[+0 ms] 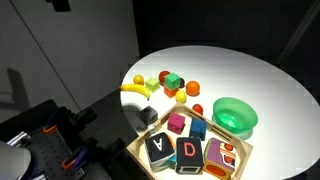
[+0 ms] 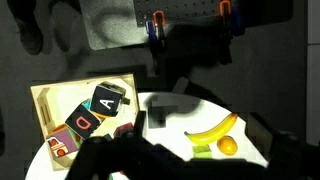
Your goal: Pick up the gray block and put it on the pink block
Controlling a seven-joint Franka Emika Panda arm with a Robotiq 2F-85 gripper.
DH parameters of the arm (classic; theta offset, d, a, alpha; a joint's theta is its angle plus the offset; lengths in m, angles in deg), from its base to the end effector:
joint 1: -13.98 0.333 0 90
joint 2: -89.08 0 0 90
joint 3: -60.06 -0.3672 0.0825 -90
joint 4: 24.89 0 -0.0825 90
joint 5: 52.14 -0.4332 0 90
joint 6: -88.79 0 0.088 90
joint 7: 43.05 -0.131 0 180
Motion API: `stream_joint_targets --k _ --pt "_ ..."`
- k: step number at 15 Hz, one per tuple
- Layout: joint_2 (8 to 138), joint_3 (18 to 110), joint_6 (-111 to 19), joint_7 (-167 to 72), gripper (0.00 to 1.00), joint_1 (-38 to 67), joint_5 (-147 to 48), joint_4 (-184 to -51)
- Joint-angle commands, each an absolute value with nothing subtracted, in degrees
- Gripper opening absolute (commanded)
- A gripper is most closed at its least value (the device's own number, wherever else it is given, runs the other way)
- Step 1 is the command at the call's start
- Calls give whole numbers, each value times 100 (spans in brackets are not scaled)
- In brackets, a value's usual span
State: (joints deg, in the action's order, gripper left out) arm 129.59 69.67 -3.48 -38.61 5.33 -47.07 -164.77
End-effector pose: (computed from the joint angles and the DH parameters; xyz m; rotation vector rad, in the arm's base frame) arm 0.3155 -0.1247 0.5315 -3.0792 0.2858 0.1926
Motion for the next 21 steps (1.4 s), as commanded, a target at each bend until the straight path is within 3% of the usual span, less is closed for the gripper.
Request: stream_joint_targets --k 1,13,21 --pt "12955 6971 -337 -3862 100 538 -4706 -16460" --pt "12114 6954 -949 -3968 100 531 -4689 -16505" --pt "11401 6926 -2709 -3707 100 558 -4537 -17027"
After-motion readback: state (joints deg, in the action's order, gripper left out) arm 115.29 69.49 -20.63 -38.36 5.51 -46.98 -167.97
